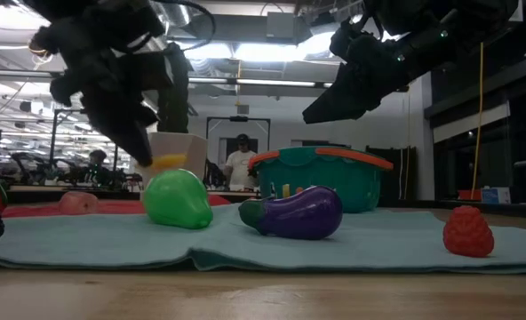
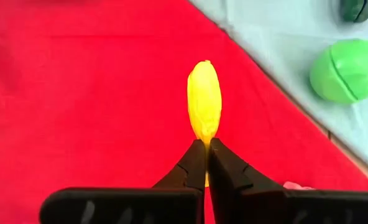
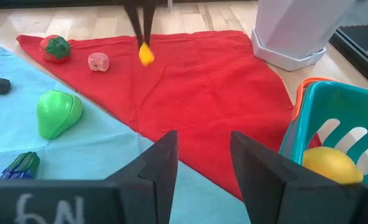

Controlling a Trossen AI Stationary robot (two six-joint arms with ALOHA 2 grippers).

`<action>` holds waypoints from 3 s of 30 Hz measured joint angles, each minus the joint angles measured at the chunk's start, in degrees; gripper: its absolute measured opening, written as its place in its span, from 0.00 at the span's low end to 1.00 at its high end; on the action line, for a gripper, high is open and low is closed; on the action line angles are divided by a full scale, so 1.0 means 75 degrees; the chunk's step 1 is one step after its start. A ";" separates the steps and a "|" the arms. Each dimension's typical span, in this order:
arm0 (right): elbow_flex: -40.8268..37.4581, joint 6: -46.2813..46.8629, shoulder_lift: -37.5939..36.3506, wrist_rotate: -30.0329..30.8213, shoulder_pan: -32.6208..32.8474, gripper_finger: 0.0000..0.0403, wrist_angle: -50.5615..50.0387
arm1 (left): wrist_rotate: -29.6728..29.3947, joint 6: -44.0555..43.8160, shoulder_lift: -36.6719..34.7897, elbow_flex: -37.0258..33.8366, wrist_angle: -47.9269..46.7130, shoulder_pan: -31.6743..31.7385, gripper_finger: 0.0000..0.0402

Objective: Pick and placing Produce into tupperware
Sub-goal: Put the yellow corn into the blue basket

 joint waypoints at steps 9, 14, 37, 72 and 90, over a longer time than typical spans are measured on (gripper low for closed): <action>0.0000 0.0021 0.0000 0.0000 0.0001 0.37 -0.0043 | 0.0017 0.0380 -0.1795 0.0000 -0.1050 0.0514 0.00; 0.0000 0.0021 0.0000 0.0000 -0.0001 0.37 -0.0092 | 0.0243 0.0647 -0.2709 -0.0406 -0.0903 0.0648 0.00; -0.1160 0.0385 -0.0655 -0.1190 -0.0515 0.37 0.1834 | 0.1827 0.0526 -0.4482 -0.3381 0.4073 0.0916 0.00; -0.3159 0.0686 -0.4179 0.1059 -0.0549 0.37 0.1611 | -0.0938 0.0842 0.0698 -0.1130 0.7257 0.1234 0.00; -0.3159 0.1037 -0.4176 0.1060 -0.0549 0.37 0.1319 | -0.1155 0.0324 0.2854 0.2650 0.3804 0.1627 0.00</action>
